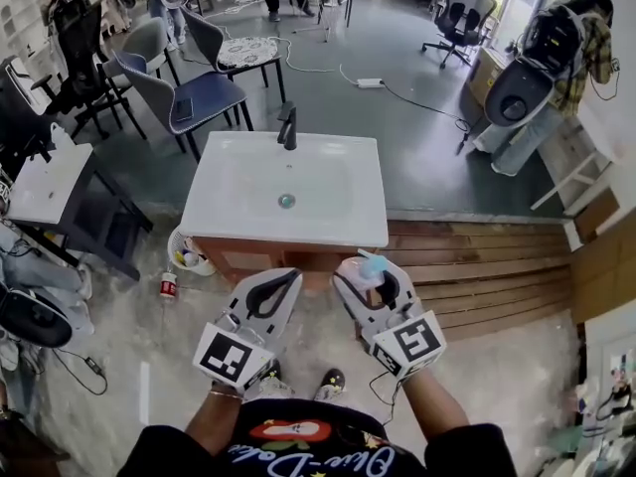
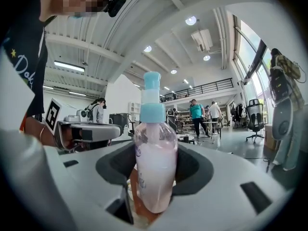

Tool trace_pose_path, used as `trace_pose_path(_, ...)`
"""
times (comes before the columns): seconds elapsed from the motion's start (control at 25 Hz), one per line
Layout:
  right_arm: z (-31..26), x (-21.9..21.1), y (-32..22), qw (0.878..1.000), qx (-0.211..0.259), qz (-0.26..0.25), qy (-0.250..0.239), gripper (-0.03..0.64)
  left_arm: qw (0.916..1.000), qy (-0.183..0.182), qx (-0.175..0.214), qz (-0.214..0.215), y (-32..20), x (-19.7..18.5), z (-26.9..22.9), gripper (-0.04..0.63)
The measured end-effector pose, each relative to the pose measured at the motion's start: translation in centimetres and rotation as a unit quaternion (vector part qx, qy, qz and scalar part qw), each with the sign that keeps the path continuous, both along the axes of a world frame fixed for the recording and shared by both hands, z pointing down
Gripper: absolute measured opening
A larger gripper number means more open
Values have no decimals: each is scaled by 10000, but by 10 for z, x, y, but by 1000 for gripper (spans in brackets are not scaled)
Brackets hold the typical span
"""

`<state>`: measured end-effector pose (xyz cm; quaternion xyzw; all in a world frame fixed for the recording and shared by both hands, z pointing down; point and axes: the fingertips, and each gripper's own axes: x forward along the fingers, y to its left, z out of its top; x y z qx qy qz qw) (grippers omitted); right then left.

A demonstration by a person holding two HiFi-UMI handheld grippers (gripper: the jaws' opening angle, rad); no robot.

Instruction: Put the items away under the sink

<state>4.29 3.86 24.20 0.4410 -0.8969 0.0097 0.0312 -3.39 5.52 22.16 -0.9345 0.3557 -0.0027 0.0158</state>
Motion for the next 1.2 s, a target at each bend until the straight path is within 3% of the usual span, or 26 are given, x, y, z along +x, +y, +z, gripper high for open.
trace_pose_path(1.2,41,-6,2,9986,-331,421,-48,219,9992,-8,-390,116,-9,-23,40,3)
